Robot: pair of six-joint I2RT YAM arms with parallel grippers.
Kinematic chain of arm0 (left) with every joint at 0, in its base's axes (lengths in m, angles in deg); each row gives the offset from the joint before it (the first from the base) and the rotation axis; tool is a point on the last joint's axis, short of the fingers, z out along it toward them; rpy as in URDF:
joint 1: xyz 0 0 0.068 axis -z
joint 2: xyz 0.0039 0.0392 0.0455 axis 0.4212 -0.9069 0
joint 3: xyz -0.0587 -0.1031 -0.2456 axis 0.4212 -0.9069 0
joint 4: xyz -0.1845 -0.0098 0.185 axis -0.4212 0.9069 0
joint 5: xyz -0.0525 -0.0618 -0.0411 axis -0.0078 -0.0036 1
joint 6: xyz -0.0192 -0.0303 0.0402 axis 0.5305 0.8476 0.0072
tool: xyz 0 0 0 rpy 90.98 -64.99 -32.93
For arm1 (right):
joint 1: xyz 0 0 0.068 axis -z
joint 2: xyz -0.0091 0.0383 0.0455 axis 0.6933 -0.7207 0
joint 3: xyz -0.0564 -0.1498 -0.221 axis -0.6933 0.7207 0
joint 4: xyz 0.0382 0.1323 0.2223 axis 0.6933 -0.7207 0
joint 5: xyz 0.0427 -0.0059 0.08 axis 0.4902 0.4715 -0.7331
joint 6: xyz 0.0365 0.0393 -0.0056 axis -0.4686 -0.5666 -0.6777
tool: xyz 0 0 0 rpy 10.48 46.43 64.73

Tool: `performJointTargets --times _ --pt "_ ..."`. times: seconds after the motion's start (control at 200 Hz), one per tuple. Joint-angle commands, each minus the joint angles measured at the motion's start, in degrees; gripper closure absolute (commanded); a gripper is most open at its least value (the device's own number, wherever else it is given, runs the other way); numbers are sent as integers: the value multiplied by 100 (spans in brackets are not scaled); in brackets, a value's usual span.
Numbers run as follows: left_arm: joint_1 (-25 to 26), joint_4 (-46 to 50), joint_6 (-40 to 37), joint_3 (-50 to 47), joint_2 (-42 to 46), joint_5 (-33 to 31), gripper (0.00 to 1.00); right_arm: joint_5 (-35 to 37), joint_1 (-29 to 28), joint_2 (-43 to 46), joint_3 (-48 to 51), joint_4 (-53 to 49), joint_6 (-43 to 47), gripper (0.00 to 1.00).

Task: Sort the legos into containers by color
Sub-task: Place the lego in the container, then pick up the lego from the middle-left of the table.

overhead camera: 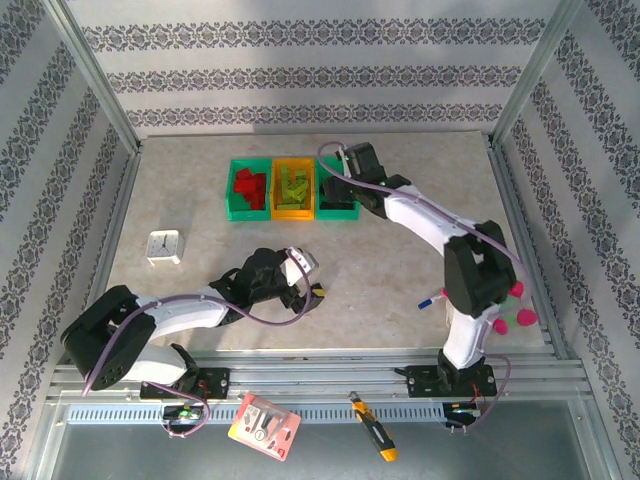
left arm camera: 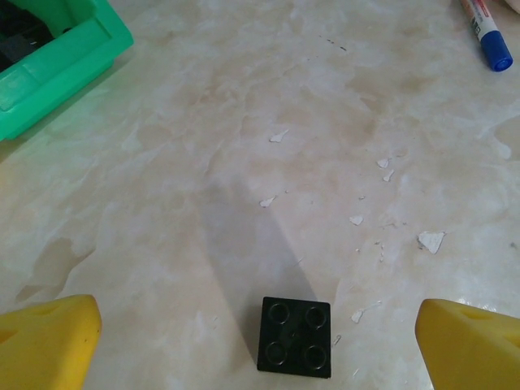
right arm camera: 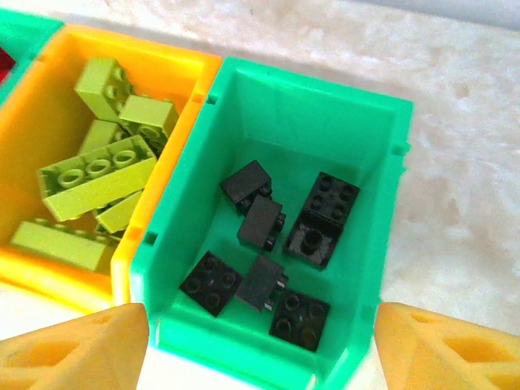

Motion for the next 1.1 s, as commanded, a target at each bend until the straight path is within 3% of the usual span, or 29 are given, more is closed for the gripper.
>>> performJointTargets --times 0.0,0.28,0.6,0.989,1.094 --pt "118 170 -124 179 -192 65 1 -67 54 647 727 375 -220 26" --pt "178 373 -215 519 -871 424 11 -215 239 1600 1954 346 -558 25" --pt "182 -153 69 429 -1464 488 42 -274 367 1739 2185 351 -727 24" --pt "181 -196 147 287 -1142 174 91 -344 424 1899 2224 309 -847 23" --pt "173 104 256 304 -719 -119 93 -394 459 2097 2281 263 -837 23"
